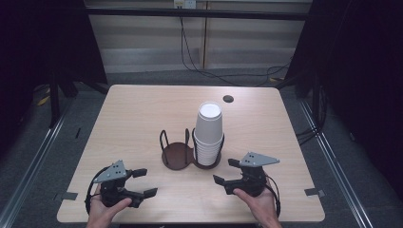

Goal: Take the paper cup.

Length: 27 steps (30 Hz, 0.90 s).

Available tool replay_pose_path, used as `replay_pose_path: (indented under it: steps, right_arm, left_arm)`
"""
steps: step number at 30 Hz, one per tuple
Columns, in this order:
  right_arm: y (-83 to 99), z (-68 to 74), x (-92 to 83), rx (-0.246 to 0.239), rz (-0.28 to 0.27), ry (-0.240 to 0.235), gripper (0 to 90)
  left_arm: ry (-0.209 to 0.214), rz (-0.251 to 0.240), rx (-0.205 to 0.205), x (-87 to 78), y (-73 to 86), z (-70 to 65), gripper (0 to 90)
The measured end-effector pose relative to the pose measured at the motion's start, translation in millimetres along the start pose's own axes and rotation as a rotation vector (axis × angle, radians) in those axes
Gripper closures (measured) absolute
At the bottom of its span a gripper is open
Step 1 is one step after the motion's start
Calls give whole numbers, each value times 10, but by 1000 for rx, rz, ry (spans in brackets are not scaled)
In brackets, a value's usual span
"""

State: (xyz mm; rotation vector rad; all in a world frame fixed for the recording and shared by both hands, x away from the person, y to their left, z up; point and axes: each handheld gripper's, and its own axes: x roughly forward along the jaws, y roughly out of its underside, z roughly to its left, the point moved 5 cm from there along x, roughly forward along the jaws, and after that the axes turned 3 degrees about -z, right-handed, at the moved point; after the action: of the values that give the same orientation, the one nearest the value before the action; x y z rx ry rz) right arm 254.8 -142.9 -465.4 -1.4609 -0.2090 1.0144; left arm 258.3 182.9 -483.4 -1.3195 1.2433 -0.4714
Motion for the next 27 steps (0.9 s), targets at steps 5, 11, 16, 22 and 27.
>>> replay_pose_path:
  steps: [5, 11, 16, 22, 27]
  right_arm:
    - [-121, -33, -62, 0, -2, 0, 187]
    - [-321, -108, -165, 0, -33, -3, 188]
    - [-412, -138, -158, 1, -35, -14, 186]
    - [-518, -138, -132, -18, -21, -32, 189]
    - [-668, -149, -160, -32, -30, -37, 187]
  left_arm:
    - [12, 2, 8, -2, 7, -11, 163]
    - [37, -1, 6, 7, 8, -21, 163]
    - [38, 17, 9, 8, 25, -38, 163]
    - [35, 27, 14, 10, 33, -30, 164]
    - [28, 24, 7, 5, 33, -31, 164]
